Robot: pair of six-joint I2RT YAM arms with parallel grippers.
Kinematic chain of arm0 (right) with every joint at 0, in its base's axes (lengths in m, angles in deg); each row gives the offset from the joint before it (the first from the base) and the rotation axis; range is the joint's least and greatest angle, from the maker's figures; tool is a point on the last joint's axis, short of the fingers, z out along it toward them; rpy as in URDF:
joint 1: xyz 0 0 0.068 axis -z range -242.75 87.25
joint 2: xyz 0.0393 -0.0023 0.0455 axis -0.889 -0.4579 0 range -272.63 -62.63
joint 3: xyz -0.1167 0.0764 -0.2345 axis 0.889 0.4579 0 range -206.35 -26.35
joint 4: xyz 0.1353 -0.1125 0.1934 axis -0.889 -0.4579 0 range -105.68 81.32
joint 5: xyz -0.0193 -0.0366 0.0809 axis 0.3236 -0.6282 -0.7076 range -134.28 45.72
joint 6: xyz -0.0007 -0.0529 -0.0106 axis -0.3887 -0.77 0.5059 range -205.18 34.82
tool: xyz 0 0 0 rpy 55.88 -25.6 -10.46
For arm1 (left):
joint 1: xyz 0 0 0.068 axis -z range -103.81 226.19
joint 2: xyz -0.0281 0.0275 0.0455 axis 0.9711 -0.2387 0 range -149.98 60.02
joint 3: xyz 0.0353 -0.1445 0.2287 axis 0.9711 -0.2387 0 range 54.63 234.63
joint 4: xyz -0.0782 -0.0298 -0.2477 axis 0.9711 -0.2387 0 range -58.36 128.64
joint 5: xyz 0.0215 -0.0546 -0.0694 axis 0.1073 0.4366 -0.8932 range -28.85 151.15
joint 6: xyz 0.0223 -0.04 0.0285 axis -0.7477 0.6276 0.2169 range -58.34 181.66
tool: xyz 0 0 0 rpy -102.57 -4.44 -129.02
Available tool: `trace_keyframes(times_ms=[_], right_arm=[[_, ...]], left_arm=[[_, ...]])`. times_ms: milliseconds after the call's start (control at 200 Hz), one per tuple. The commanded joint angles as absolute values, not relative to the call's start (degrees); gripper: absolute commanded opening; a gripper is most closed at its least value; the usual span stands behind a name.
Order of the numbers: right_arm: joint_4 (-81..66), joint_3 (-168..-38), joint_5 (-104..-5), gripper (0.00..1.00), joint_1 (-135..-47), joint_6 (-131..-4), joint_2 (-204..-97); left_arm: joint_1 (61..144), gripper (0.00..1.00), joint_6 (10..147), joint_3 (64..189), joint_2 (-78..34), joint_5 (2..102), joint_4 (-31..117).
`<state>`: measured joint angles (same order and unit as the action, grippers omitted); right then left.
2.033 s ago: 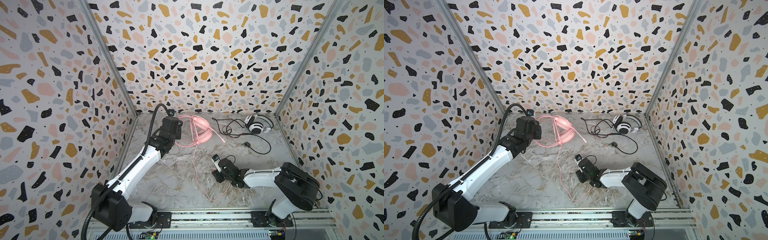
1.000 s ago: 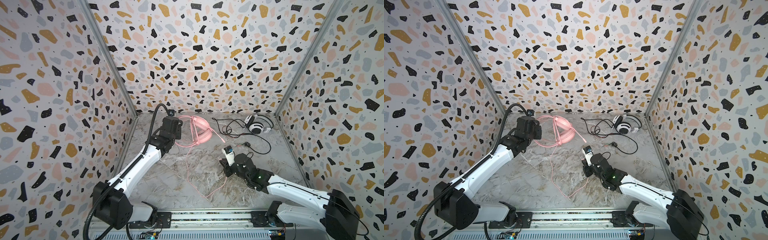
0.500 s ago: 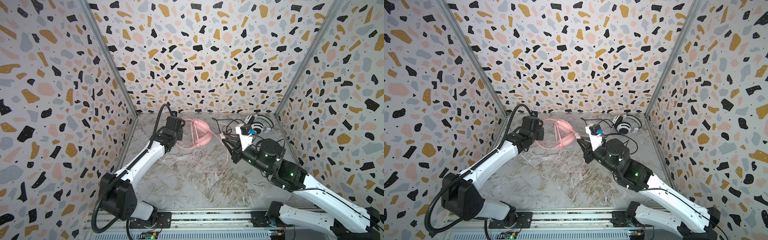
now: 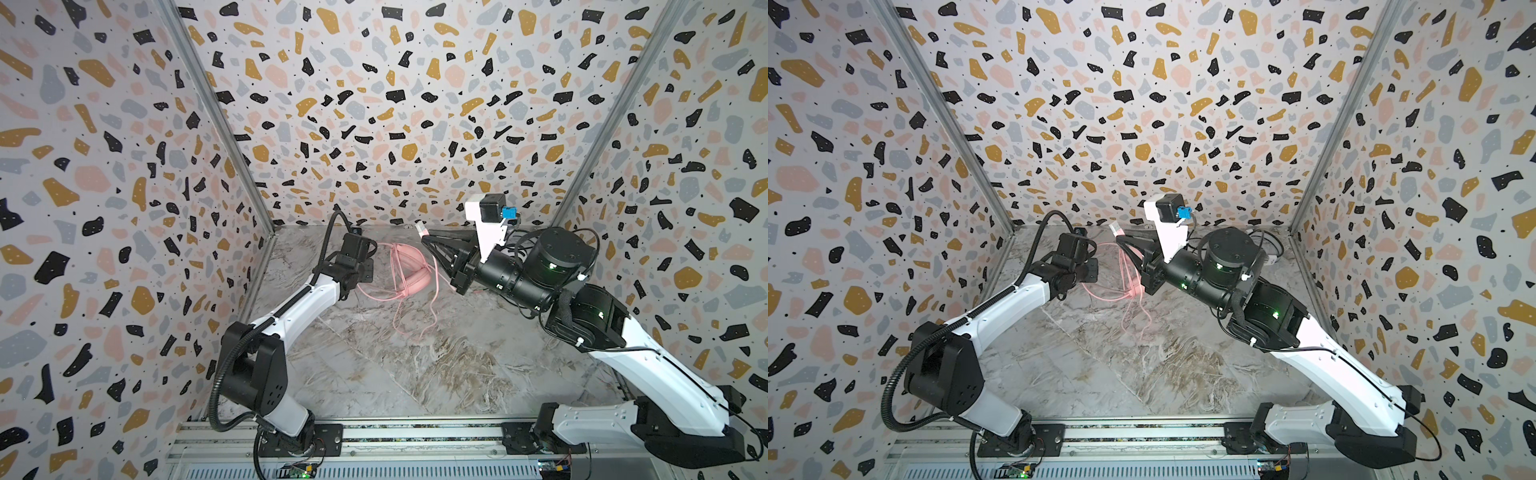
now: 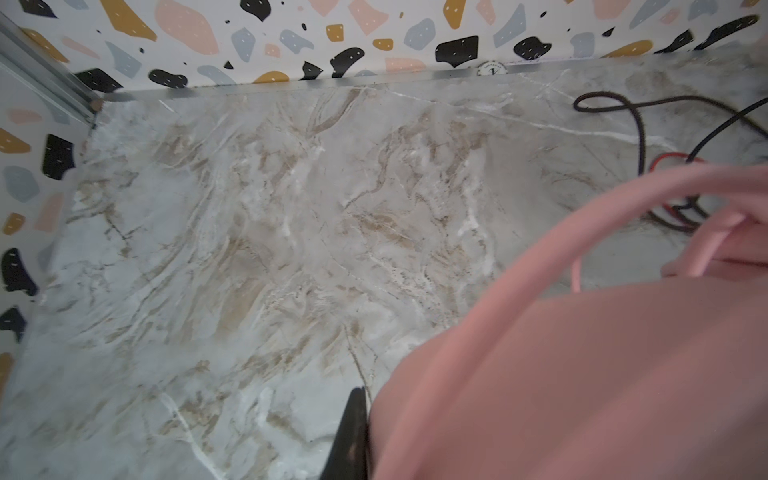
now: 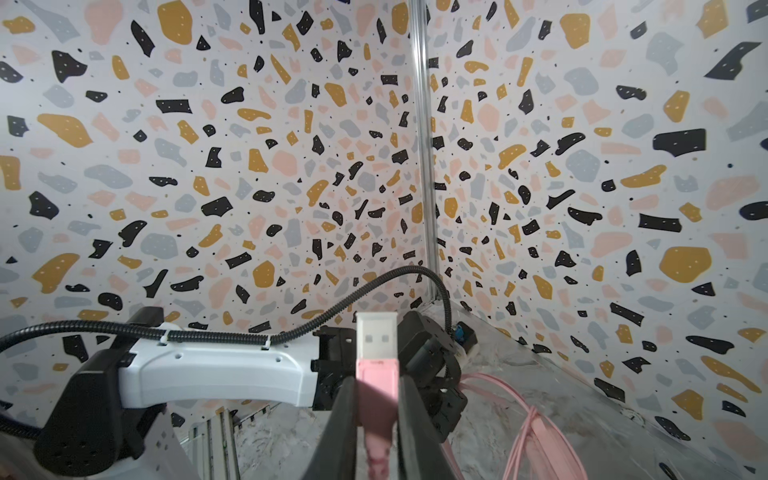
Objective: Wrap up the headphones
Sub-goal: 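Lift the USB plug high with the right gripper, pulling the cable taut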
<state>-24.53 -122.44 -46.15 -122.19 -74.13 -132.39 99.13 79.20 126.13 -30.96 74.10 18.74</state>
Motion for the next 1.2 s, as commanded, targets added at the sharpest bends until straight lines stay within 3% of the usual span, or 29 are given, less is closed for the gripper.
trace_keyframes(times_ms=[0,345,651,856,1051,1196], right_arm=[[-27.53,-128.04,-49.56,0.04,-122.89,-73.54,-132.28],[-34.84,-144.2,-46.78,0.04,-124.72,-76.22,-135.55],[-35.55,-158.47,-35.38,0.04,-123.18,-86.82,-144.41],[-30.11,-158.84,-40.67,0.04,-111.01,-85.05,-148.44],[-27.32,-164.82,-49.83,0.04,-98.47,-79.59,-156.11],[-24.21,-165.43,-50.53,0.04,-92.85,-79.36,-161.46]], left_arm=[[99.1,0.0,87.32,130.64,-31.65,69.23,28.27],[100.85,0.0,86.32,127.5,-39.34,75.22,29.35],[102.3,0.0,85.27,115.64,-31.71,79.18,31.37],[107.83,0.0,82.76,110.14,-26.99,85.0,30.73],[111.56,0.0,80.98,105.93,-22.08,82.89,31.57],[116.79,0.0,79.85,104.07,-18.41,80.53,29.57]])
